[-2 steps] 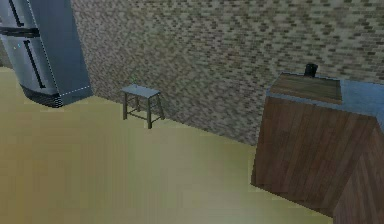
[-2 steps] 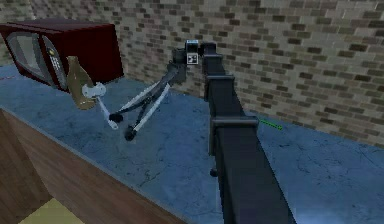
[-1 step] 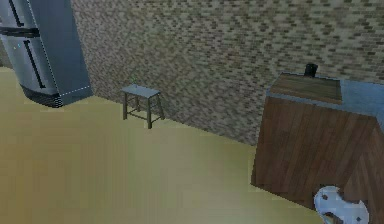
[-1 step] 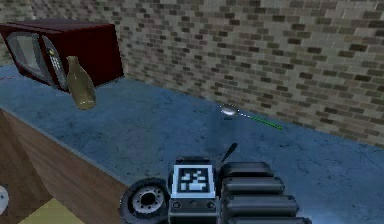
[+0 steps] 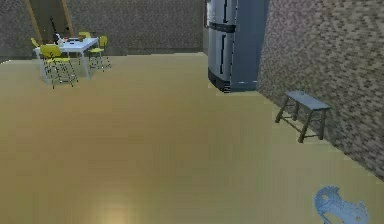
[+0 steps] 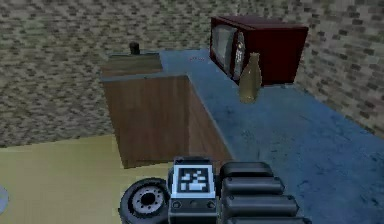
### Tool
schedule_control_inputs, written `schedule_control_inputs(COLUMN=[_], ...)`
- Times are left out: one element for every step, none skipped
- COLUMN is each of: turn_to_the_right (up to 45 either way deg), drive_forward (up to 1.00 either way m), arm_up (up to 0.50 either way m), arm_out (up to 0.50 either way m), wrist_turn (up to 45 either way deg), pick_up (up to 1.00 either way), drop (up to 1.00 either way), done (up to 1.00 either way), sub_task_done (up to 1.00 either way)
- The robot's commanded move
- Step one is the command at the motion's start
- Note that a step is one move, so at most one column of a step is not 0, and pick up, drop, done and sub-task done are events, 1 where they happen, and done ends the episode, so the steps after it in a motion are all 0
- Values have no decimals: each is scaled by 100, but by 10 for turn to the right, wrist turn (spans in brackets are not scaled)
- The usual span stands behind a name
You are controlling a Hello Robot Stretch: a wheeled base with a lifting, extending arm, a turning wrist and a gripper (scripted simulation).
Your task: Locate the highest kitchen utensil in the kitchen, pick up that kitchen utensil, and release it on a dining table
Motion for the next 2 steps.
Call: schedule_control_inputs(turn_to_the_right=[-120, 0], drive_forward=[0, 15], arm_up=[0, 0], arm_out=[0, 0], wrist_turn=[0, 0], pick_up=[0, 0], drop=[0, 0], done=[0, 0], sub_task_done=[0, 0])
